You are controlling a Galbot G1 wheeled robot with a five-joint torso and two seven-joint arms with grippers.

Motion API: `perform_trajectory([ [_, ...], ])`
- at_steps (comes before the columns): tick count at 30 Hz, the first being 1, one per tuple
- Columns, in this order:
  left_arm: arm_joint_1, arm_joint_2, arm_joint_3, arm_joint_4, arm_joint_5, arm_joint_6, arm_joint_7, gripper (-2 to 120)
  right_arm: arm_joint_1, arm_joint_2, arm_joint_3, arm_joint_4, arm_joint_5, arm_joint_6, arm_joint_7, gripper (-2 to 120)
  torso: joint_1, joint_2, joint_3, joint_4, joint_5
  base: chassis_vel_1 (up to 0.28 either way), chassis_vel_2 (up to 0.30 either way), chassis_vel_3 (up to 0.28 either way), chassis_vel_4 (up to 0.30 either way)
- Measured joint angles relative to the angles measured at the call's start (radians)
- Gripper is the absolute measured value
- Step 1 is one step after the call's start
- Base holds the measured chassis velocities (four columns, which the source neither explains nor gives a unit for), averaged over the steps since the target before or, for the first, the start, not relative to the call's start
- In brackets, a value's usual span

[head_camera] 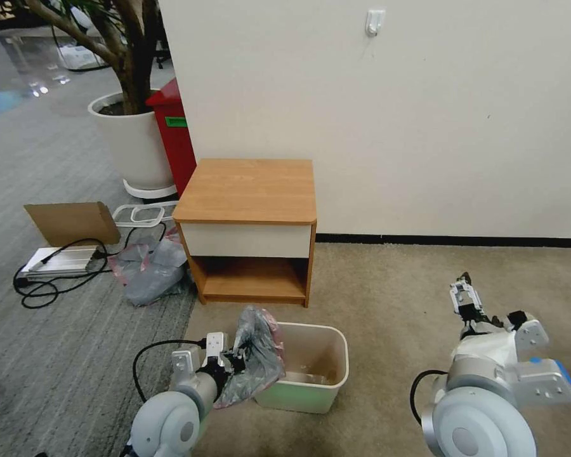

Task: Pick up the garbage bag from the table and place it over the trash can.

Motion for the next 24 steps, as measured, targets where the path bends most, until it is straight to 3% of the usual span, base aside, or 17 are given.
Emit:
perform_trajectory([
  [1, 0.005, 0.008, -0.007, -0.002, 0.033, -0.057, 0.041, 5, -0.021, -0.026, -0.028, 0.004, -0.018, -0.022, -0.083, 100, 0.0, 0.0, 0.0, 0.0, 0.0, 0.0, 0.0, 0.0, 0.0],
  [3, 0.006, 0.012, -0.009, 0.001, 0.049, -0.086, 0.062, 5, -0.029, -0.039, -0.043, 0.006, -0.025, -0.032, -0.115, 100, 0.0, 0.0, 0.0, 0.0, -0.0001, 0.0, 0.0, 0.0, 0.0],
  [6, 0.013, 0.034, -0.028, 0.021, 0.109, -0.246, 0.178, 5, -0.045, -0.17, -0.18, 0.005, -0.035, -0.145, -0.303, 100, 0.0, 0.0, 0.0, 0.0003, 0.0005, 0.0, 0.0, 0.0, 0.0],
  [7, 0.013, 0.034, -0.028, 0.021, 0.109, -0.246, 0.178, 5, -0.045, -0.17, -0.18, 0.005, -0.035, -0.145, -0.303, 100, 0.0, 0.0, 0.0, 0.0003, 0.0005, 0.0, 0.0, 0.0, 0.0],
  [10, 0.016, 0.038, -0.031, 0.022, 0.126, -0.309, 0.235, 5, 0.022, -0.275, -0.265, -0.02, 0.052, -0.302, -0.406, 100, 0.0, 0.0, 0.0, 0.0003, 0.0004, 0.0, 0.0, 0.0, 0.0],
  [14, 0.024, 0.034, -0.032, 0.022, 0.158, -0.336, 0.256, 5, 0.114, -0.326, -0.332, -0.06, 0.111, -0.393, -0.453, 100, 0.0, 0.0, 0.0, 0.0003, 0.0006, 0.0, 0.0, 0.0, 0.0],
  [24, 0.04, 0.03, -0.034, 0.004, 0.213, -0.362, 0.28, 5, 0.304, -0.307, -0.417, -0.192, 0.175, -0.415, -0.457, 100, 0.0, 0.0, 0.0, 0.0004, 0.0005, 0.0, 0.0, 0.0, 0.0],
])
